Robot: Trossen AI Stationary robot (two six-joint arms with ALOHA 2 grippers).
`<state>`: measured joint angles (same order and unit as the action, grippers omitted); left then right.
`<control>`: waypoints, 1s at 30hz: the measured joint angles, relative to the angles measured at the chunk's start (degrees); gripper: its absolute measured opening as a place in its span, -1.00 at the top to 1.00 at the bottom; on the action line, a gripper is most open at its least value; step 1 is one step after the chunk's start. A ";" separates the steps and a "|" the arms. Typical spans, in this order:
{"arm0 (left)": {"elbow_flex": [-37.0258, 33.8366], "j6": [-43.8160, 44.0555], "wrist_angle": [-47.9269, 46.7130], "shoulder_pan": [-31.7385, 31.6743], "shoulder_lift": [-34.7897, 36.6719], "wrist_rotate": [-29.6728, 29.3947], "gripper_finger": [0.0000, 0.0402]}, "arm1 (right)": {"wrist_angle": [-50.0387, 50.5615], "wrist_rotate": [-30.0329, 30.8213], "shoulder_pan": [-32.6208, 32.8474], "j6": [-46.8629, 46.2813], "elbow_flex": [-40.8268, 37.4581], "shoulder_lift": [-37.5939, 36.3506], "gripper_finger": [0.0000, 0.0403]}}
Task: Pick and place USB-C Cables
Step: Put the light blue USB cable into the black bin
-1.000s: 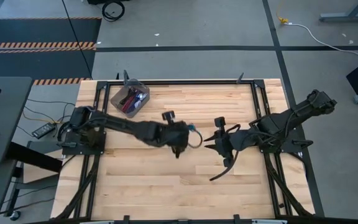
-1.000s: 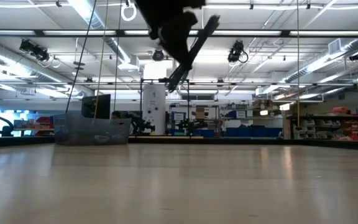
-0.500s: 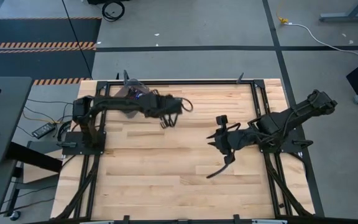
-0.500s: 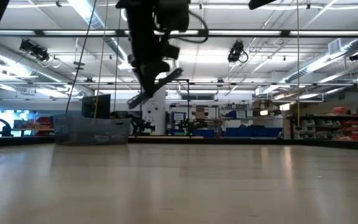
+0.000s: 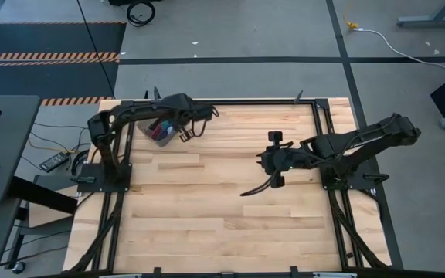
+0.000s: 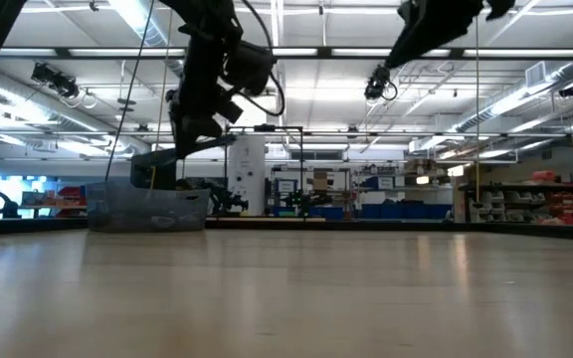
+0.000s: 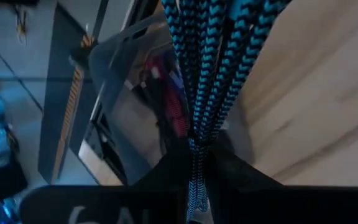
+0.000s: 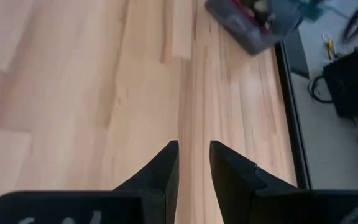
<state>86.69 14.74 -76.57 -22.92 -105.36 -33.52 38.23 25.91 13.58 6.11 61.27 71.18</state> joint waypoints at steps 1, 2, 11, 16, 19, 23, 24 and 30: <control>-0.01 -0.03 -0.05 -1.03 0.00 0.26 0.82 | 0.08 -0.02 -0.37 0.00 -0.74 0.00 0.53; 0.00 -0.16 -0.02 -1.93 0.00 0.64 0.82 | 0.08 -0.02 -0.69 0.00 -1.42 0.00 0.53; 0.00 -3.17 0.85 -8.29 0.02 8.04 0.82 | 0.09 -0.03 -1.35 -0.59 -3.91 0.00 0.53; 0.00 -3.81 -2.64 -12.78 0.00 10.02 0.82 | -0.49 -0.05 -1.35 -1.86 -3.91 0.02 0.53; -1.29 -4.18 -3.91 -14.79 0.09 9.55 0.82 | -0.49 -0.05 -1.35 -1.80 -3.91 0.00 0.53; -5.96 -6.92 -0.39 -16.49 0.09 10.80 0.82 | -0.47 -0.05 -1.35 -1.66 -3.91 0.02 0.53; -7.33 -7.80 1.39 -16.66 0.09 10.73 0.82 | -0.47 -0.05 -1.35 -1.64 -3.91 0.00 0.53; -12.85 -8.41 9.76 -17.40 0.07 11.33 0.81 | -0.47 -0.05 -1.35 -1.43 -3.91 0.00 0.53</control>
<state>73.84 6.33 -66.81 -40.32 -105.29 -22.19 37.76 25.87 12.23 4.68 57.36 71.18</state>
